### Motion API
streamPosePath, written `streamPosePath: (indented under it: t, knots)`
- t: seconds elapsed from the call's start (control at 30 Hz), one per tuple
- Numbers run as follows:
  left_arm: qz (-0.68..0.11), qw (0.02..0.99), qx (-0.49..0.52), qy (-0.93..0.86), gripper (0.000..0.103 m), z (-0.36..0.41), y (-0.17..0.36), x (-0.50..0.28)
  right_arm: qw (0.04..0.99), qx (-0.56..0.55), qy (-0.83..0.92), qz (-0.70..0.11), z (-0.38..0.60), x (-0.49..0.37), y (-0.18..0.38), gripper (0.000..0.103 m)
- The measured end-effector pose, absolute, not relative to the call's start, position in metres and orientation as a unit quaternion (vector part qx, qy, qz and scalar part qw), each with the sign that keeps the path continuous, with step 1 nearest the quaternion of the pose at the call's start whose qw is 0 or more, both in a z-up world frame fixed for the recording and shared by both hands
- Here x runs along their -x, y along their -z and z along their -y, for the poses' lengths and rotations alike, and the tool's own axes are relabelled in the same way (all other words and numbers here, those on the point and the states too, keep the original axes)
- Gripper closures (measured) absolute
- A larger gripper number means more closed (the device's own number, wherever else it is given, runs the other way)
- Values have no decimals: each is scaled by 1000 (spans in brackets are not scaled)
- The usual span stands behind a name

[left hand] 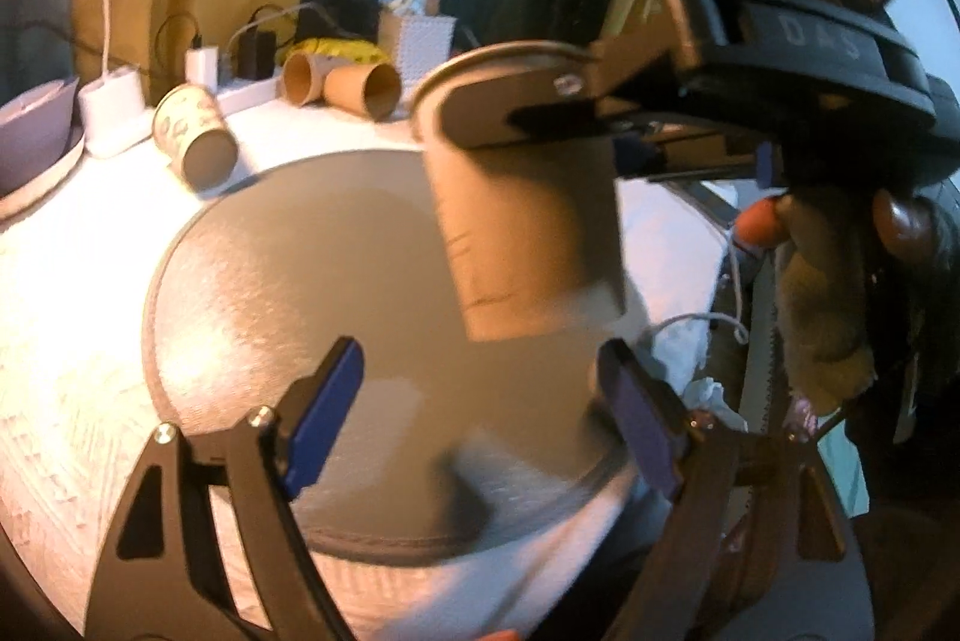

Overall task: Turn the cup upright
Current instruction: 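Rotate the held brown cup upright with the right gripper over the mat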

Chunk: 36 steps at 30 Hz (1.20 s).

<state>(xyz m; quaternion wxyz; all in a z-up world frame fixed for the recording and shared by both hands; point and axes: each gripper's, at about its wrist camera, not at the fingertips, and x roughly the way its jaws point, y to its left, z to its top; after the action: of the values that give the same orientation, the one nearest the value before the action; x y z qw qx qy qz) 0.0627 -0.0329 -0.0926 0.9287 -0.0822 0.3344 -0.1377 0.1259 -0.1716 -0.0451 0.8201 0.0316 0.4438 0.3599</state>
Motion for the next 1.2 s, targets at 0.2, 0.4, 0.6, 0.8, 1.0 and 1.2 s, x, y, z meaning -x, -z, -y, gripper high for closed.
streamPosePath:
  t: [0.2, 0.4, 0.6, 0.8, 1.0, 1.2]
  knots:
    - [-357, 920, 124, 109, 21, 4, 97, -73, 836, -8, -337, -433, 165, -138, 48, 33]
    - [-348, 926, 126, 76, 21, -16, 94, -81, 850, 22, -319, -418, 157, -148, 52, 33]
    - [-342, 926, 145, 62, 21, -35, 94, -95, 861, 52, -304, -405, 148, -159, 57, 33]
    - [-343, 923, 167, 57, 21, -49, 97, -106, 861, 74, -310, -397, 133, -167, 63, 33]
    - [-348, 918, 184, 52, 21, -56, 101, -112, 865, 112, -309, -379, 115, -174, 72, 33]
    - [-352, 915, 192, 51, 21, -59, 103, -115, 864, 137, -316, -367, 103, -175, 83, 33]
